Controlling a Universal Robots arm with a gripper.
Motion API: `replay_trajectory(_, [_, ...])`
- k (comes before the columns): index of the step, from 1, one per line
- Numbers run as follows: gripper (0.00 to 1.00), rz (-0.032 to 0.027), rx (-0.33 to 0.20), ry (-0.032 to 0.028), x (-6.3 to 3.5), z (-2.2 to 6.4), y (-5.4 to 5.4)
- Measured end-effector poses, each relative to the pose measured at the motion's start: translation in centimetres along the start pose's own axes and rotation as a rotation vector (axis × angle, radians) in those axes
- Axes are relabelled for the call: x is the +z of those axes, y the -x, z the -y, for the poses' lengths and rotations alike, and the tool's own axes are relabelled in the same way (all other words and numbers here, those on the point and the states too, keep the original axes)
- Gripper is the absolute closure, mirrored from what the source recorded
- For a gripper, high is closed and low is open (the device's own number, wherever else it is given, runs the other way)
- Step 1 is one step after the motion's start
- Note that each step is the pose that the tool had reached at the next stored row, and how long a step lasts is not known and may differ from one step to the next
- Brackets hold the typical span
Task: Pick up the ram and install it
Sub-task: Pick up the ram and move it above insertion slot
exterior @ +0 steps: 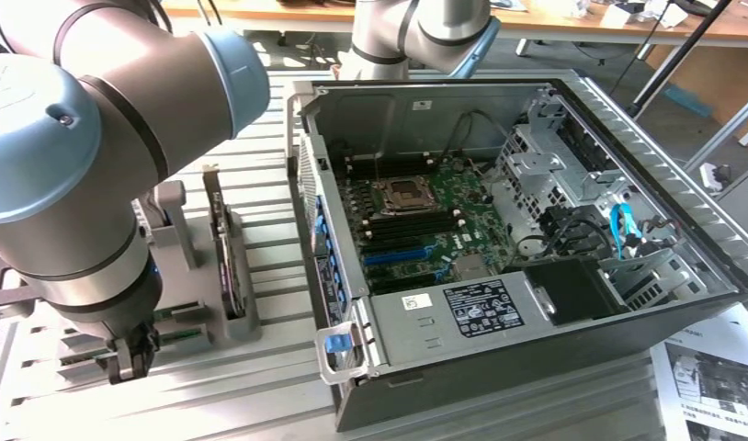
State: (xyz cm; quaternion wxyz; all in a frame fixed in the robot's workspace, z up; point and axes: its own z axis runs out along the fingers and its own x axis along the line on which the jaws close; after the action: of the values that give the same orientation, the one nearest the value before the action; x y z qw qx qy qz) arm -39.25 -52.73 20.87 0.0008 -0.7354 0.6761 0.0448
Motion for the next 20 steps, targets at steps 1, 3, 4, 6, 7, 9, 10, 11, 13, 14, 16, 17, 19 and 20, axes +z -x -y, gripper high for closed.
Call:
replay_trajectory(1, [0.86,0.0001,0.000,-0.0001,-0.07,0.00,0.0])
replay_trajectory(3, [0.86,0.0001,0.000,-0.0001,-0.21,-0.01,0.0])
replay_trajectory(4, [0.86,0.0001,0.000,-0.0001,-0.28,-0.01,0.0])
replay_trajectory(6, [0.86,0.0001,0.000,-0.0001,-0.39,-0.02,0.0])
replay_trajectory(7, [0.86,0.0001,0.000,0.0000,-0.46,-0.03,0.0])
replay_trajectory(9, [0.86,0.0000,0.000,0.0001,-0.64,-0.04,0.0])
replay_trajectory(10, [0.86,0.0001,0.000,0.0000,-0.73,-0.04,0.1])
replay_trajectory(11, [0.86,0.0000,0.000,0.0000,-0.82,-0.05,0.1])
replay_trajectory(13, [0.86,0.0001,0.000,-0.0001,-0.96,-0.06,0.1])
replay_trajectory(14, [0.86,0.0001,0.000,-0.0001,-1.05,-0.06,0.1])
replay_trajectory(16, [0.86,0.0000,0.000,0.0000,-1.27,-0.08,0.1])
replay_trajectory(17, [0.86,0.0000,0.000,0.0000,-1.36,-0.08,0.1])
replay_trajectory(19, [0.86,0.0001,0.000,0.0000,-1.56,-0.09,0.1])
replay_trajectory(20, [0.86,0.0001,0.000,0.0000,-1.69,-0.10,0.1])
